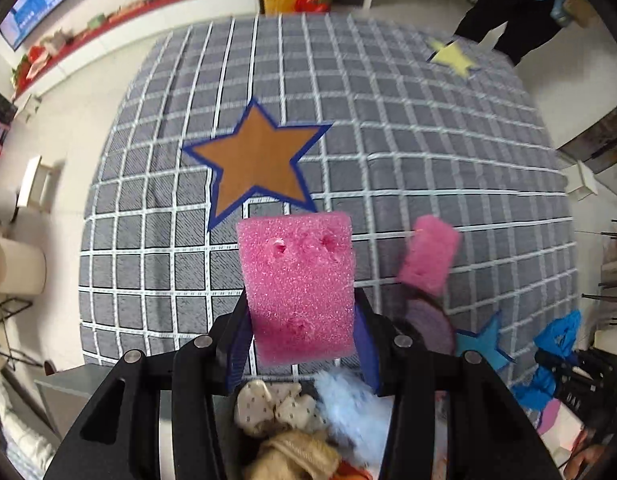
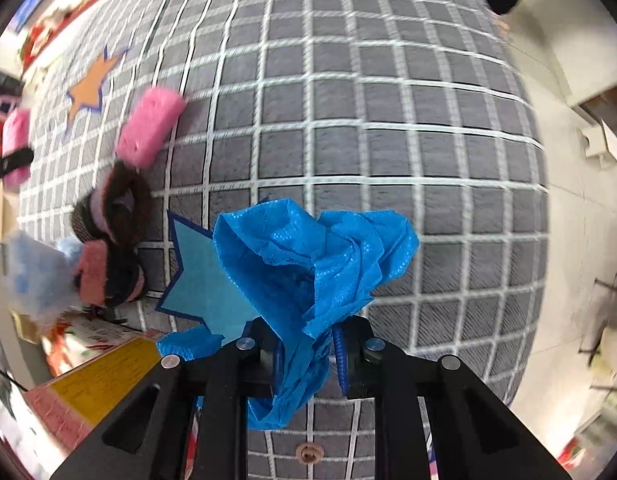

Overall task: Organize soft objects
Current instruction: 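Grasp the pink foam sponge with the left tool while the right tool grasps the blue bag, then carry the pink sponge and blue bag with both tools over the white box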

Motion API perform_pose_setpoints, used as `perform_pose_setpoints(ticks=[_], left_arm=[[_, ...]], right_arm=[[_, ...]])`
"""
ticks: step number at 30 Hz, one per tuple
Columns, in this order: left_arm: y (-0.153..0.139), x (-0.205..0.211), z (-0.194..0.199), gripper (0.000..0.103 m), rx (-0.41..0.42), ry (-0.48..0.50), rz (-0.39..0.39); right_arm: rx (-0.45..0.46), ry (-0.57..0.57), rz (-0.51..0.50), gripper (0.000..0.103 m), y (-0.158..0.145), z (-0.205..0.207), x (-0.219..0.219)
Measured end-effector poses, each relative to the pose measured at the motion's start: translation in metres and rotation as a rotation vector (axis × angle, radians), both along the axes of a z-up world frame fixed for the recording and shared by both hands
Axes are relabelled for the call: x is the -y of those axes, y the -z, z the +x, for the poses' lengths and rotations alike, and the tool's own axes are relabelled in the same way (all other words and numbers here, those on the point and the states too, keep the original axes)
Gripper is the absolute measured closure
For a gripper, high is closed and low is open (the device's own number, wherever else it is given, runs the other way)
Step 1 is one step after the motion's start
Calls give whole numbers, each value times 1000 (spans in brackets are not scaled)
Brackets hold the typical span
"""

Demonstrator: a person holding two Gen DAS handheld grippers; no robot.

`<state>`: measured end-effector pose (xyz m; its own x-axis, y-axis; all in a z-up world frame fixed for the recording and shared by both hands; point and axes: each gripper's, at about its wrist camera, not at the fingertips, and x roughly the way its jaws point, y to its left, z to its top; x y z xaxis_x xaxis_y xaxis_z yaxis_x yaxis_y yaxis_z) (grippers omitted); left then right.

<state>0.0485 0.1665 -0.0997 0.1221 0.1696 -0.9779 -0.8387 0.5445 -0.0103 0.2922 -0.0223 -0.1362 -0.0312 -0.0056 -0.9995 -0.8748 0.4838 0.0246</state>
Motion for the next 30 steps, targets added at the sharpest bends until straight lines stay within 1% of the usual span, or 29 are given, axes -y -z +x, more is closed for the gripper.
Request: perform_pose_setpoints(ticks=[4,7,10,11,16,20,23,26,30], left_arm=[[-33,29,-5,53,46,60,42],[-50,54,-4,53,75,113,58],[-65,77,-4,53,101,163,66],[-65,82,-3,53,104,181,76],[-94,127,-16,53,137,266,105],[-102,156,-29,53,142,314,100],[-103,177,-44,53,148,335,81],[-106,189,-59,53,156,340,77],[-110,196,-81,53,171,316,76]], right_arm=[[-3,97,64,82,-32,10,25],[-8,158,106,82,-56,12,41],[-8,194,144,82,-82,11,52],[-4,204,159,82,-90,9,56],[5,246,229,82,-122,-10,64],[7,243,270,82,-147,-36,73],[8,224,292,82,-159,-60,77],[-2,205,312,82,-166,-86,78],[-19,177,331,82,-173,-118,78]])
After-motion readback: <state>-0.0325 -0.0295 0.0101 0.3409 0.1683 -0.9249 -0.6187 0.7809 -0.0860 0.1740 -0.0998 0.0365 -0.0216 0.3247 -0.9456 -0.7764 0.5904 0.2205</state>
